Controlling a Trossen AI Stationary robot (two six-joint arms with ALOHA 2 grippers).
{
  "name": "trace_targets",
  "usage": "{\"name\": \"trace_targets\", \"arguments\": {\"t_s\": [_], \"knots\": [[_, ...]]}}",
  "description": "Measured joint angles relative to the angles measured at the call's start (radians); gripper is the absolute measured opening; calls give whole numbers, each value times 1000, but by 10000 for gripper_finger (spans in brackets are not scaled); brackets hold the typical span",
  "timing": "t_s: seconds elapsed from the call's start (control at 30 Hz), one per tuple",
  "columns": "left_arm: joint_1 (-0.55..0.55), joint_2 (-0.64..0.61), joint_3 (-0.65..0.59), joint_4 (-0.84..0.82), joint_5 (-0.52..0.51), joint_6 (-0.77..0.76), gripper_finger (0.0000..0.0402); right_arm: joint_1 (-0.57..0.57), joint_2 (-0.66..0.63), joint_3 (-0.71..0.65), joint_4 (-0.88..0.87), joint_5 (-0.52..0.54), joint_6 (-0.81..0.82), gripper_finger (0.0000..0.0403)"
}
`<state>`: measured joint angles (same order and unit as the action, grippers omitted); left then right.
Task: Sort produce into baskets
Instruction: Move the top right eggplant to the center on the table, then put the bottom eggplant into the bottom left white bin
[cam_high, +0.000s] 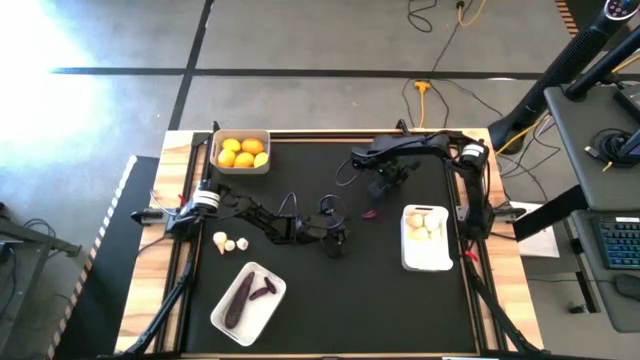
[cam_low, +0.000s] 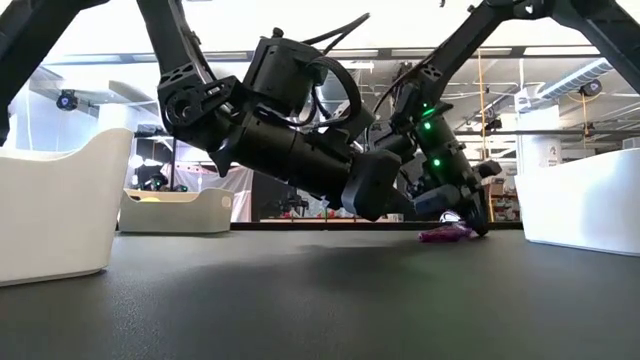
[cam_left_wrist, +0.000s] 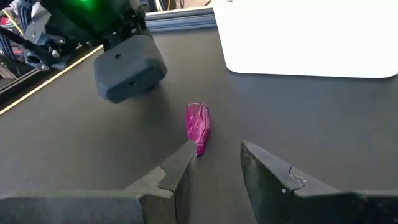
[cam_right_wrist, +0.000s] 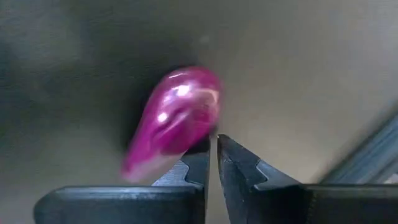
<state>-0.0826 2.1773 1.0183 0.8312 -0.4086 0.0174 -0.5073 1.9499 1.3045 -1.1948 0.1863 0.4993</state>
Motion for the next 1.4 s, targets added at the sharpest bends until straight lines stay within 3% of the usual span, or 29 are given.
{"name": "trace_targets", "arguments": {"t_s": [0.17,0.5,0.63,0.8,0.93,1.1,1.17,1.27,1.4], "knots": [[0,0,0,7,0,0,110,55,-2,8,39,-57,-15,27],[0,0,0,9,0,0,110,97,-1,56,45,-17,-49,27],[0,0,0,9,0,0,110,71,-1,59,-59,65,-42,27],[0,0,0,9,0,0,110,28,0,52,-57,154,-9,27],[0,0,0,9,0,0,110,28,0,51,24,100,-50,27],[0,0,0,9,0,0,110,58,-1,52,120,-116,-95,27],[0,0,0,9,0,0,110,79,-1,62,129,-156,-104,27],[-2,-6,0,-16,-1,36,110,125,-10,75,131,-140,-122,27],[-25,-74,-9,-123,-6,60,110,214,-81,75,131,-21,-117,27]]}}
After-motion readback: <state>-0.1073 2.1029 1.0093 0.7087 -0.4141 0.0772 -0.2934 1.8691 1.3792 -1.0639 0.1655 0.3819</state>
